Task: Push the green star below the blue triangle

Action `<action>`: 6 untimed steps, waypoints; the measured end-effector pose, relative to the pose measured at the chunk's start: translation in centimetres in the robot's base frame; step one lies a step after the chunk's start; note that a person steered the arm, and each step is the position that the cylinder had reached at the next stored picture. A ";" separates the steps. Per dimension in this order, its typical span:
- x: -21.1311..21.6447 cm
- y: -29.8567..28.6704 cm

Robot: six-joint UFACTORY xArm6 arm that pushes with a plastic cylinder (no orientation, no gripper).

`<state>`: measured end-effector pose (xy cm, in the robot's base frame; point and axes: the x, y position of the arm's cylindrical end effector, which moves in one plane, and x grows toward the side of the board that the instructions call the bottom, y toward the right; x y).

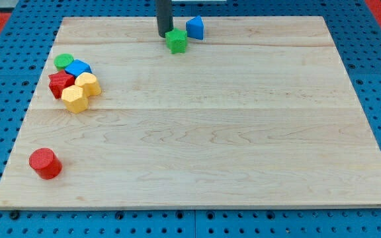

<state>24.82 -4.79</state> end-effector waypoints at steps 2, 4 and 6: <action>1.1 0.0; 1.8 -2.2; 5.4 -3.3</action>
